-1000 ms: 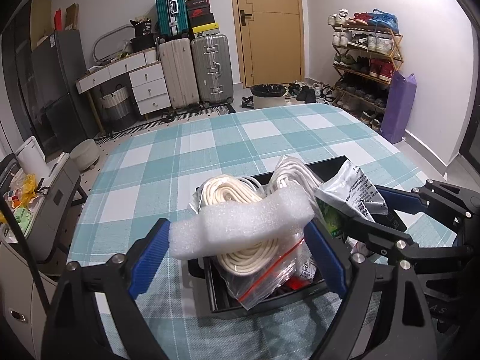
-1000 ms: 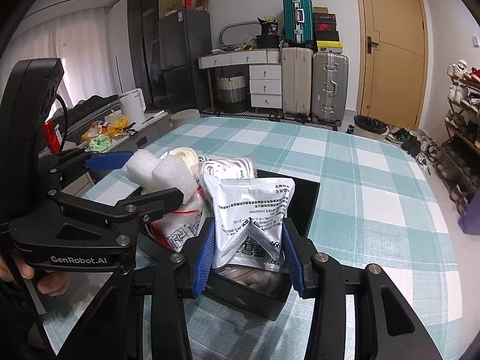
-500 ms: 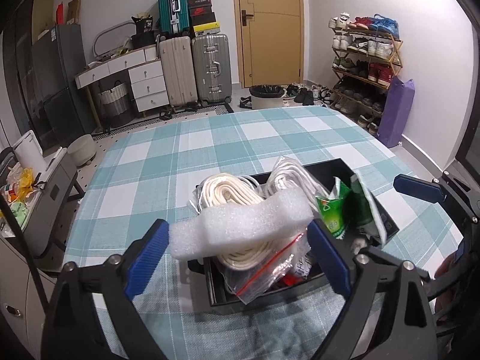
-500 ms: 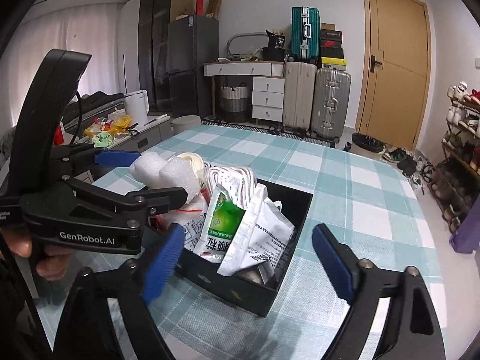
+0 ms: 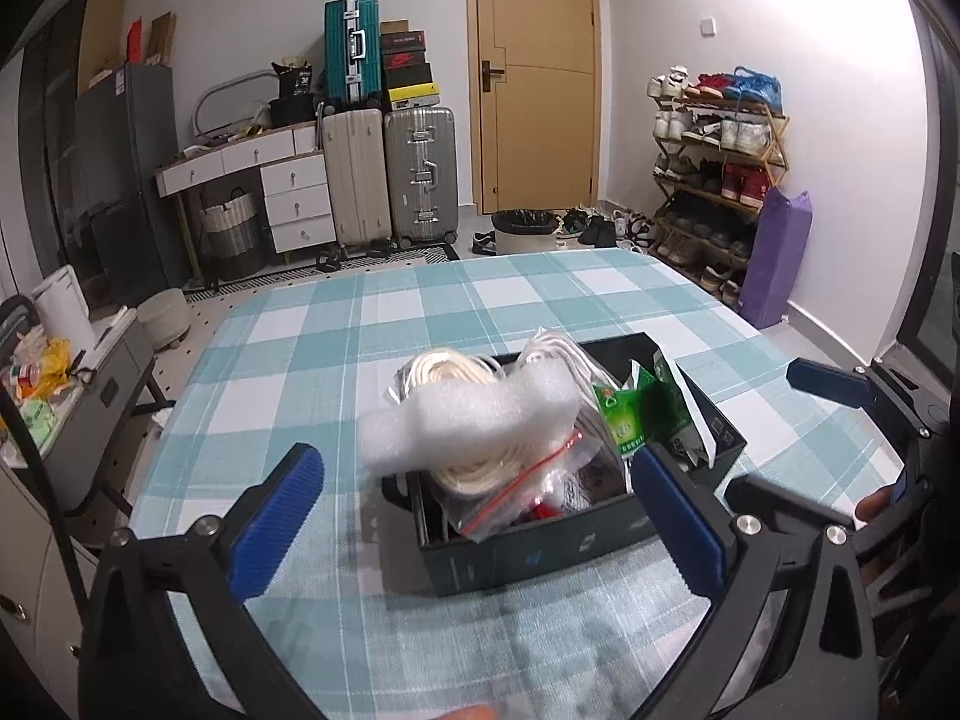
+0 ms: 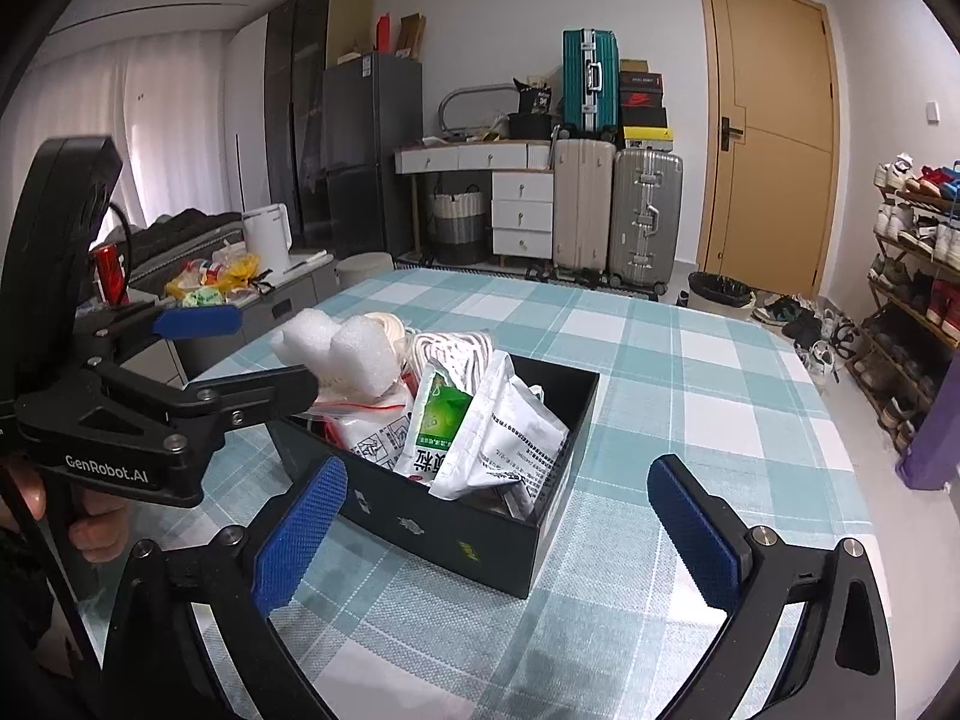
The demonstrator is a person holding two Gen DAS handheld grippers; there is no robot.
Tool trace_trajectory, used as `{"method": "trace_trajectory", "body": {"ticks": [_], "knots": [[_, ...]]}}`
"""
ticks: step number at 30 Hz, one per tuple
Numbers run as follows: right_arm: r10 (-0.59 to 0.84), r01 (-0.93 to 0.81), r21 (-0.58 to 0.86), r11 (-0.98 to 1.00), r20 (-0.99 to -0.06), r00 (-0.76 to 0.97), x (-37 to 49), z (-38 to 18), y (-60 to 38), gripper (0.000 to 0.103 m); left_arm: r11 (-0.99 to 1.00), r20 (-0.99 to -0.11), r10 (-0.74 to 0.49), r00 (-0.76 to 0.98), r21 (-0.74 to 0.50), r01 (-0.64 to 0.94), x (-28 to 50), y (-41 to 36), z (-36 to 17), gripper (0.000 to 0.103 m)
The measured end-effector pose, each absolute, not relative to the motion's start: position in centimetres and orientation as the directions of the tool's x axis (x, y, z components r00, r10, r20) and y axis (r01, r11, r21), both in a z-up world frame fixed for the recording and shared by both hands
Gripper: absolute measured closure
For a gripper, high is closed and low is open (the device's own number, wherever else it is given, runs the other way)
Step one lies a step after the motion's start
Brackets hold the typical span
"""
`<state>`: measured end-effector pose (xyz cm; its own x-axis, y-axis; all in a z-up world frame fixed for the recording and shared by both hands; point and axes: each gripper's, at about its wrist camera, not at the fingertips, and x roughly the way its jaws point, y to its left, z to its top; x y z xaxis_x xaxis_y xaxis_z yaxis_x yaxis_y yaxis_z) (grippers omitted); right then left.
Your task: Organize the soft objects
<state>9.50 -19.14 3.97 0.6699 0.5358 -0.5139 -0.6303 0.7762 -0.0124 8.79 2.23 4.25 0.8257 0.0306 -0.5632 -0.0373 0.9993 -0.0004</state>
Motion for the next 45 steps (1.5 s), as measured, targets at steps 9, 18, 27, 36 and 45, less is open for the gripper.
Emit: {"method": "trace_trajectory", "body": {"ticks": [9, 18, 27, 36, 45], "knots": [[0.549, -0.621, 0.003, 0.784, -0.47, 0.691, 7.7, 4.4, -20.2, 0.001, 0.999, -0.568, 0.036, 0.822, 0.01, -0.037, 6.5, 2.1, 2.4, 0.0], [0.562, -0.622, 0.015, 0.783, -0.446, 0.697, 6.9, 3.7, -20.1, 0.001, 0.996, -0.541, 0.066, 0.838, -0.02, -0.091, 5.2, 3.5, 1.2, 0.0], [0.568, -0.626, 0.015, 0.78, -0.436, 0.698, 6.8, 3.0, -19.9, 0.001, 0.989, -0.518, 0.077, 0.852, -0.071, -0.133, 5.2, 5.2, 0.3, 0.0], [0.579, -0.631, 0.023, 0.775, -0.428, 0.695, 6.9, 2.5, -19.9, 0.001, 0.99, -0.499, 0.083, 0.863, -0.058, -0.129, 5.2, 5.1, 0.3, 0.0], [0.571, -0.624, 0.009, 0.781, -0.414, 0.709, 6.7, 2.5, -20.1, 0.001, 0.988, -0.507, 0.091, 0.857, -0.062, -0.142, 5.4, 5.2, 0.2, 0.0]]}}
